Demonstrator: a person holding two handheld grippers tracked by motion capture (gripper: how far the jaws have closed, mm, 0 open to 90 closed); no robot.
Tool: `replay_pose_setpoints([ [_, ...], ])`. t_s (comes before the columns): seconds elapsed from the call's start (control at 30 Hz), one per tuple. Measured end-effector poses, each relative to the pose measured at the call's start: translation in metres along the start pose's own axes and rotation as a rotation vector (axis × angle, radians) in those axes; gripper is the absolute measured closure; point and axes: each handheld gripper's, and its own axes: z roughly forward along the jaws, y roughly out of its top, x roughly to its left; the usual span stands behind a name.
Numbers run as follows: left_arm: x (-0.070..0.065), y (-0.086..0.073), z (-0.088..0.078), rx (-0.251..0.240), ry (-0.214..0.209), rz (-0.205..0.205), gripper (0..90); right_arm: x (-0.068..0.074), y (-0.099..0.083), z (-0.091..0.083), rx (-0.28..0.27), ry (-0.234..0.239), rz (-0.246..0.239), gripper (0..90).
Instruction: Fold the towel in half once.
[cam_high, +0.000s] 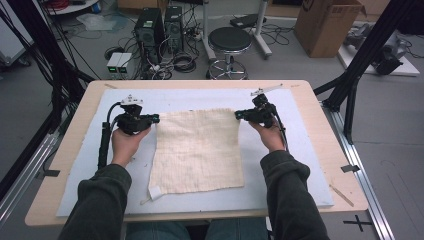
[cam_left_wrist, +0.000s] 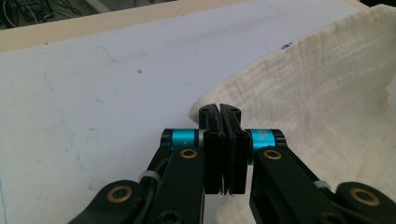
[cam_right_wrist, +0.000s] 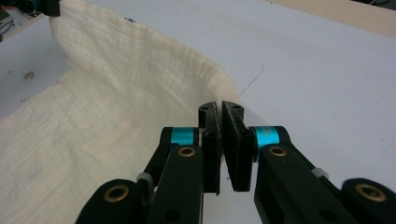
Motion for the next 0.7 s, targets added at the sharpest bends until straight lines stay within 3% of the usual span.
replay_pose_setpoints([
  [0.7, -0.01, -0.014, -0.025, -0.042, -0.048, 0.019, 87.7, 0.016, -0.006, -0.012, -0.031, 0.044, -0.015, 85.8],
])
